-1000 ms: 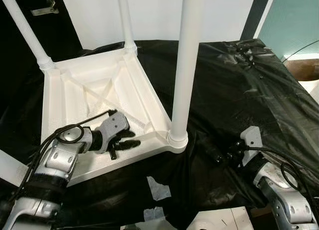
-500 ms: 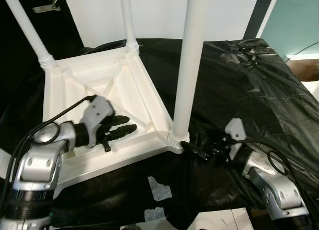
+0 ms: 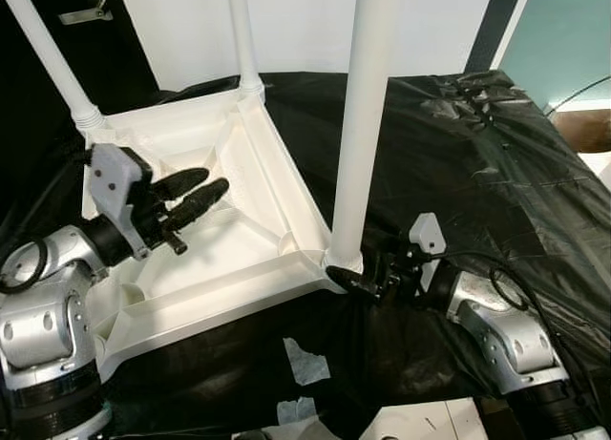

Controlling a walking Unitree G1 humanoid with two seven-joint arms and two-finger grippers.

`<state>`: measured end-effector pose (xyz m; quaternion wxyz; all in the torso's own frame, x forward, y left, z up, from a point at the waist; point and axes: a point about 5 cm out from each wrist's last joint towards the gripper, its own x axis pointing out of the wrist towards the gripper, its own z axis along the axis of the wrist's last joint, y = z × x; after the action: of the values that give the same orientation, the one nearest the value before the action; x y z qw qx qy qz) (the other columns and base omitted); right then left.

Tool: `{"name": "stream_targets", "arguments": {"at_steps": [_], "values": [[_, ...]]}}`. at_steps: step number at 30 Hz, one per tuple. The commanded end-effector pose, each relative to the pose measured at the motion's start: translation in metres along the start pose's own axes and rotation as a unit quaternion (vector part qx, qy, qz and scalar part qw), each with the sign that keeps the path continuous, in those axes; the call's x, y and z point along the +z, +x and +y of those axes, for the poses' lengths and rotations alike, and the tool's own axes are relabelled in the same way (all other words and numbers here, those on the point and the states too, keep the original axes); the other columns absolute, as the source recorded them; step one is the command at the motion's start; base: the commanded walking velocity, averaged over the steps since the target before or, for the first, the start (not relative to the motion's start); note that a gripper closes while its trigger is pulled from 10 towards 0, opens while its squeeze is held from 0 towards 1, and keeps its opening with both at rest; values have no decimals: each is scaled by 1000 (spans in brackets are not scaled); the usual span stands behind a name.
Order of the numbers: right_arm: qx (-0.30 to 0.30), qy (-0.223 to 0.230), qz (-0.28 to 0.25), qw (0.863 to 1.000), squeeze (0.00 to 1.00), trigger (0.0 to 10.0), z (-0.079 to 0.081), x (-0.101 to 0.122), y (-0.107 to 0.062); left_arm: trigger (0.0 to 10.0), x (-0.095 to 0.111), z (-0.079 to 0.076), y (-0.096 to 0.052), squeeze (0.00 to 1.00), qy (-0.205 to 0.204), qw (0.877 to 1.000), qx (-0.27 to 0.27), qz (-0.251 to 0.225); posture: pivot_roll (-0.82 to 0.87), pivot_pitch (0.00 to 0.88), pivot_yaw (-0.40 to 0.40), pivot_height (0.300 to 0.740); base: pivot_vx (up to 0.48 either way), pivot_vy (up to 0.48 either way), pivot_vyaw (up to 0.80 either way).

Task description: Building children table

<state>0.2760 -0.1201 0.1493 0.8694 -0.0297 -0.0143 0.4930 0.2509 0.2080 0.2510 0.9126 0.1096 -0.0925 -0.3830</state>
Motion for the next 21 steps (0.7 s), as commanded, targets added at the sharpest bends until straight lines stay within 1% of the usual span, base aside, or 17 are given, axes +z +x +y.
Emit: {"name": "stream_targets", "arguments": {"at_steps": [1, 2, 3, 4, 5, 6, 8, 9, 11, 12, 13, 15, 16, 19, 20, 21], "values": [[10, -3, 1, 1000, 0, 10000, 1, -1, 1, 10000, -2, 25, -11, 0, -13, 963, 270, 5, 128, 94, 36, 740, 0, 0, 0], [14, -7, 2, 1000, 0, 10000, -1, -1, 4, 10000, -5, 17, -8, 0, -30, 965, 260, 7, 133, 93, 38, 740, 0, 0, 0], [17, -9, 2, 1000, 0, 10000, -4, -1, 7, 10000, -8, 9, -3, 0, -21, 969, 244, 23, 142, 93, 38, 740, 0, 0, 0], [17, -9, 2, 1000, 0, 10000, -4, -1, 7, 10000, -8, 9, -3, 0, -21, 969, 244, 23, 142, 93, 38, 740, 0, 0, 0], [18, -10, 2, 1000, 0, 10000, -5, -1, 10, 10000, -10, 3, 1, 0, -10, 972, 233, 33, 142, 93, 38, 740, 0, 0, 0], [19, -11, 1, 1000, 0, 10000, -7, -1, 12, 10000, -10, 1, 3, 0, -5, 973, 228, 35, 144, 95, 43, 740, 0, 0, 0], [19, -15, 0, 1000, 0, 10000, -10, 0, 14, 10000, -5, 8, 5, 0, 1, 970, 241, 27, 145, 95, 44, 740, 0, 0, 0], [19, -15, 0, 1000, 0, 10000, -10, 0, 14, 10000, -5, 8, 5, 0, 1, 970, 241, 27, 145, 95, 44, 740, 0, 0, 0], [17, -18, 0, 1000, 0, 10000, -12, 0, 15, 10000, 1, 16, 3, 0, 20, 963, 267, 17, 145, 97, 46, 740, 0, 0, 0], [17, -18, 0, 1000, 0, 10000, -12, 0, 15, 10000, 1, 16, 3, 0, 20, 963, 267, 17, 145, 97, 46, 740, 0, 0, 0], [16, -18, -1, 1000, 0, 10000, -12, 0, 15, 10000, 3, 18, 2, 0, 35, 960, 278, 17, 143, 101, 49, 740, 0, 0, 0], [15, -18, -1, 1000, 0, 10000, -12, 0, 15, 10000, 3, 19, 2, 0, 38, 958, 282, 18, 143, 101, 49, 740, 0, 0, 0], [14, -17, 0, 1000, 0, 10000, -12, -1, 14, 10000, 5, 19, 2, 0, 50, 958, 282, 17, 143, 101, 49, 740, 0, 0, 0], [15, -15, 0, 1000, 0, 10000, -12, -3, 13, 10000, 8, 16, 4, 0, 60, 959, 277, 13, 140, 105, 52, 740, 0, 0, 0], [18, -15, 3, 1000, 0, 10000, -12, -5, 13, 10000, 14, 16, 6, 0, 67, 955, 289, -1, 139, 108, 52, 740, 0, 0, 0], [19, -15, 5, 1000, 0, 10000, -13, -5, 13, 10000, 16, 17, 6, 0, 71, 952, 296, -4, 140, 109, 51, 740, 0, 0, 0]]}}
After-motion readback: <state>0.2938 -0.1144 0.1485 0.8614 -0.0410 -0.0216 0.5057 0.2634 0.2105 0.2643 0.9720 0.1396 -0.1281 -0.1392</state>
